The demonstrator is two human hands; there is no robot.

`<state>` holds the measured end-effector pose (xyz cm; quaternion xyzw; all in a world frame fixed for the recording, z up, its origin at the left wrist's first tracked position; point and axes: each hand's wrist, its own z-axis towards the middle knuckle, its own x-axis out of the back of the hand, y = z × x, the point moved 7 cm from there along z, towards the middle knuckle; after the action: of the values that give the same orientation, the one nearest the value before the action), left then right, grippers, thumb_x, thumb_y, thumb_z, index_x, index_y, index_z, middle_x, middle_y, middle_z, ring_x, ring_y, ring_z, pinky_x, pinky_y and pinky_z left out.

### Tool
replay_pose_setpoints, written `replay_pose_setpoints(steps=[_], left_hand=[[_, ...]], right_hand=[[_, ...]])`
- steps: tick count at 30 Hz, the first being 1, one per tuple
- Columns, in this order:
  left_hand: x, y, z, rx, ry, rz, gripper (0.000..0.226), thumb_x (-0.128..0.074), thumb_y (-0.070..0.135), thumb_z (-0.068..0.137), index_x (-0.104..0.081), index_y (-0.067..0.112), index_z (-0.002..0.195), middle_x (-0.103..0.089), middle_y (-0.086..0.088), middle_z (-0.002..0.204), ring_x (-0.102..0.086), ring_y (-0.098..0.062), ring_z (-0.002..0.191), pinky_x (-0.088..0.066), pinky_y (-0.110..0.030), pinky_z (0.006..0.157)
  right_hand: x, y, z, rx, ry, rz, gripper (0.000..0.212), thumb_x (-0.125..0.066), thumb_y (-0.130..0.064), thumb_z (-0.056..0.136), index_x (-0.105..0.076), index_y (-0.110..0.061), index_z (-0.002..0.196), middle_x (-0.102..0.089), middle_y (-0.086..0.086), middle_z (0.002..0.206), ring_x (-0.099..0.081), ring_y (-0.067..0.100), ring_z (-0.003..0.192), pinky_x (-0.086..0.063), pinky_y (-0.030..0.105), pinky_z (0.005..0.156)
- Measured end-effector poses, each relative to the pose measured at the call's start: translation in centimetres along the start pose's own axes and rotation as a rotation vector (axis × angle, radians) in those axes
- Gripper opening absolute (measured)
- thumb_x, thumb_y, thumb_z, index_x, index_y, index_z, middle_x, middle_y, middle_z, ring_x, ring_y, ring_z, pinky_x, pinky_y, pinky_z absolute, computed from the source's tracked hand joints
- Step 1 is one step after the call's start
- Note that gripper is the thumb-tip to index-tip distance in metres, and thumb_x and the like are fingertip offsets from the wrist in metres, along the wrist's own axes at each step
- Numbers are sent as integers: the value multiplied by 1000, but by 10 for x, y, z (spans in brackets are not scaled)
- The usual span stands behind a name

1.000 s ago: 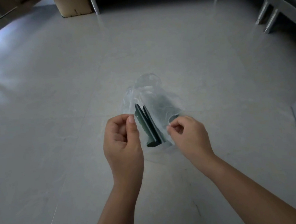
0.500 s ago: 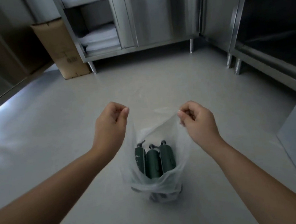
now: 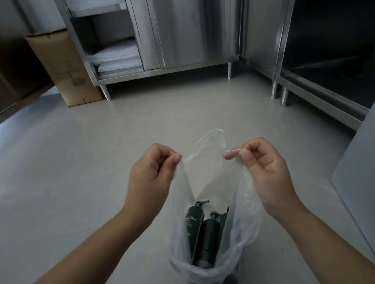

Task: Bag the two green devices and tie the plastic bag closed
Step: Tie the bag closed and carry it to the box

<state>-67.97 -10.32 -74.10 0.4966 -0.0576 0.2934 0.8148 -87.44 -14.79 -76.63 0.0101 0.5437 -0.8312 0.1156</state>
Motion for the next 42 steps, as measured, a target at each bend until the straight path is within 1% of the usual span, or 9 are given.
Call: replay_pose_setpoints(steps=[5,9,12,16,21,24,31,34,42], left_hand=[[-33,1,-4,-89,-74,61,23,-55,18,87,-47,34,72,-55,14,76,-50,4,75,-36,-7,69],[-58,2,-10,-61,-136,-34,22,-51,22,85,-49,40,72,-65,18,88,-58,3,88,-40,-8,76],[-82,5,-22,-5,-205,-148,20,-49,15,92,-52,26,75,-71,16,79,-64,1,81,-42,-8,72],[-100,6,-32,68,-294,-276,17,-45,13,93,-47,13,75,-69,2,59,-66,-15,65,-47,-19,67],[-110,0,-36,223,-332,-412,17,-47,10,89,-49,9,73,-52,0,42,-49,-13,38,-44,-20,48],[-109,-6,-35,273,-314,-436,18,-48,8,89,-51,7,71,-49,2,41,-43,-10,38,-39,-19,42],[-109,-13,-41,306,-360,-483,16,-51,9,86,-54,7,71,-47,4,41,-40,-8,40,-35,-17,41],[-109,-19,-43,338,-397,-526,16,-53,20,79,-56,5,74,-49,4,44,-42,-8,43,-37,-17,44],[-115,-32,-55,393,-521,-488,22,-42,-3,92,-61,6,86,-54,8,54,-45,-3,52,-40,-14,56]], right_hand=[[13,3,0,2,2,47,14,-45,-4,90,-46,-10,78,-69,-1,65,-69,18,83,-51,21,82],[16,10,-4,-17,-4,86,13,-42,-5,92,-45,-7,80,-65,1,61,-70,24,81,-53,31,83],[21,15,-9,-43,-20,120,13,-39,-5,93,-44,-6,81,-61,1,60,-71,27,78,-55,37,83],[29,21,-14,-62,-13,42,16,-40,-4,93,-44,-9,78,-53,-2,55,-68,21,64,-55,28,70],[32,23,-18,-95,16,191,16,-40,-7,93,-43,-7,78,-57,1,57,-63,21,60,-53,28,66],[29,26,-19,-165,22,322,13,-39,-11,91,-43,-7,79,-63,3,60,-66,20,64,-55,28,70],[16,39,-25,-230,-75,114,19,-38,-8,94,-40,-10,75,-48,-4,46,-40,10,38,-35,18,39],[14,48,-28,-263,-74,40,19,-45,-5,91,-43,-11,74,-45,-6,45,-37,5,43,-32,14,42],[14,72,-46,-406,-125,-6,25,-41,-8,93,-57,-12,74,-48,-4,57,-41,1,50,-37,12,52]])
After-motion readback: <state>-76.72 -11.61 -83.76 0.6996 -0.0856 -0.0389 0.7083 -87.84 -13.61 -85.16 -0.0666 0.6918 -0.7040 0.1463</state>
